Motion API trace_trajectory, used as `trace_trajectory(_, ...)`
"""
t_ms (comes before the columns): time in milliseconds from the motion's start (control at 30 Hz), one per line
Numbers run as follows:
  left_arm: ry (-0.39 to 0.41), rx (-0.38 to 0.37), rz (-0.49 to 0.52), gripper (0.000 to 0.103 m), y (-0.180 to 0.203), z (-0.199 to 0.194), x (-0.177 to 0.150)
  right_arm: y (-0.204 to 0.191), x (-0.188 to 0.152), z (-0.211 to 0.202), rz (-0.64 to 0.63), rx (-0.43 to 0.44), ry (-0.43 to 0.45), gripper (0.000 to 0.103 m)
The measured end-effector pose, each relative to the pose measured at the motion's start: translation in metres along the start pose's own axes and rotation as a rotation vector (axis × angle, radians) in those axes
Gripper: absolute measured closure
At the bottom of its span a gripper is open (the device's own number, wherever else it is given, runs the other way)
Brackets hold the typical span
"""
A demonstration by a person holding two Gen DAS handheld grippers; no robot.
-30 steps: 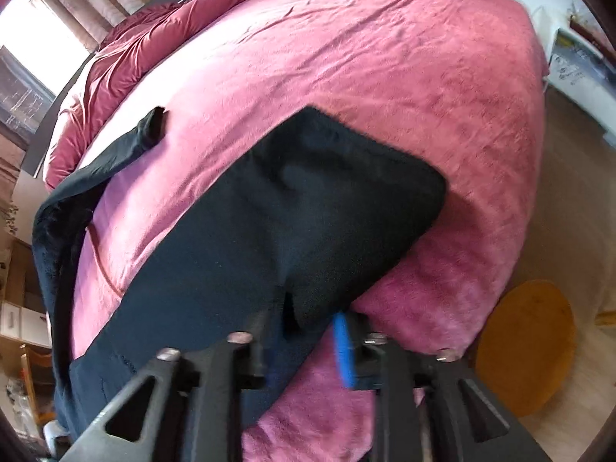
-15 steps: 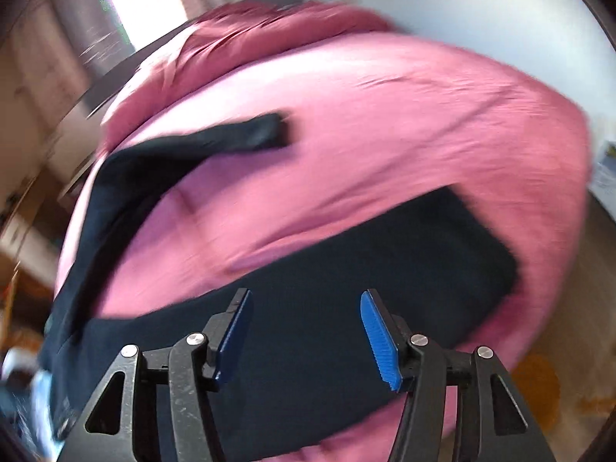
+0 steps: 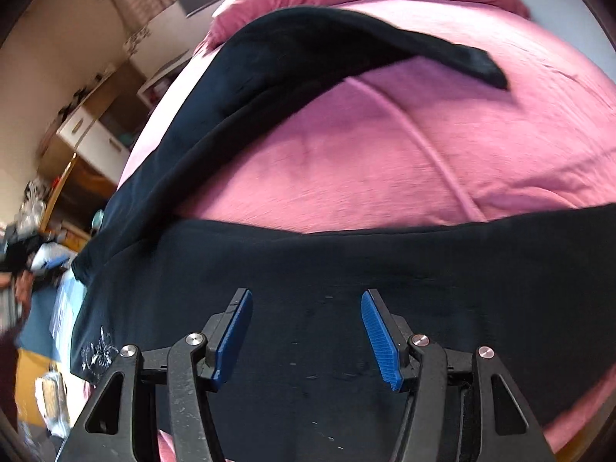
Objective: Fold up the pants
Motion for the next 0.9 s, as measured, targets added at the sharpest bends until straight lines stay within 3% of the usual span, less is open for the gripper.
trace_trajectory(233,-0.03,0.022,-0.096,0.049,-0.004,0.059,0.047,-0.017,0.002,0.013,-0.031,-0.008,-0.046,0.041)
trace_trajectory(500,-0.07,0.081,-0.079,0.052,-0.008,0.102,0.065,-0.024,0.005,0.032,-0.009,-0.004,-0.095,0.04)
trace_trajectory(533,-0.071,0.099,-0.067,0.055,-0.009,0.105,0.065,-0.025,0.004,0.034,-0.009,-0.002,-0.101,0.04)
trace_trajectory(600,-0.065,0.097,-0.01,0.075,-0.002,0.108,0.064,-0.028,0.004,0.038,-0.014,-0.001,-0.106,0.04)
trace_trajectory(700,-0.04,0.15,0.142,0.089,0.014,0.104,0.061,-0.031,0.006,0.038,-0.022,-0.001,-0.104,0.04)
trace_trajectory(900,0.101,0.127,0.302,0.093,0.047,0.059,0.043,-0.037,0.015,0.038,-0.03,0.008,-0.083,0.04)
Point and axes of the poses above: each gripper's, at about its wrist camera, not at the fingertips, and z roughly the way its jaws point, y to its right, x to its top, the point moved 5 cm from there along z, roughly the way its jaws point, and after that the axes turned 4 degrees about -x, right-handed, at the moved point
